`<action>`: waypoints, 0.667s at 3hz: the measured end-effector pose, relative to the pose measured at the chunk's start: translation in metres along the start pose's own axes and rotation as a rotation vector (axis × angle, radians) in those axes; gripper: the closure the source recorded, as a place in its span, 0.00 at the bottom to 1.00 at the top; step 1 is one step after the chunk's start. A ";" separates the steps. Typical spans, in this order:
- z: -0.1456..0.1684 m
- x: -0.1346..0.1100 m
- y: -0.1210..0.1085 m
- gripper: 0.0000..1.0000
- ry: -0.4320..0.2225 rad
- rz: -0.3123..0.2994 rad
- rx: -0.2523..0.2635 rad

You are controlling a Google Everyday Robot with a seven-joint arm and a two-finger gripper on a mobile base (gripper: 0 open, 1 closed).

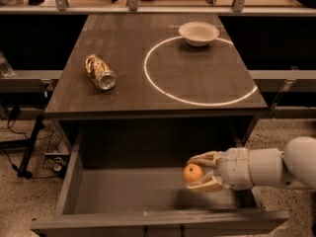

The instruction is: Place orange into top drawer

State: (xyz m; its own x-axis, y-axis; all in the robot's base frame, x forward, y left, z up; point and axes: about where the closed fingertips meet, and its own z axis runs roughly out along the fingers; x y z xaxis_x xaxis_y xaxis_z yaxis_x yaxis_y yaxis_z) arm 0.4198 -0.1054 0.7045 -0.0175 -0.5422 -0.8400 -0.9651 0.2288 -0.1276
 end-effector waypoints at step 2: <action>0.050 0.032 -0.007 1.00 0.031 -0.029 0.016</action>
Offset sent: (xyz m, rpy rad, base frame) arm 0.0298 0.0247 -0.0691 -0.0503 -0.0339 -0.0202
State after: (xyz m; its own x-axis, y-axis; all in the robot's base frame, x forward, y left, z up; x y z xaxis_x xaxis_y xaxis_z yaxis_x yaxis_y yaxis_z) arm 0.4387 -0.0835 0.6525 0.0017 -0.5737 -0.8191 -0.9609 0.2257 -0.1601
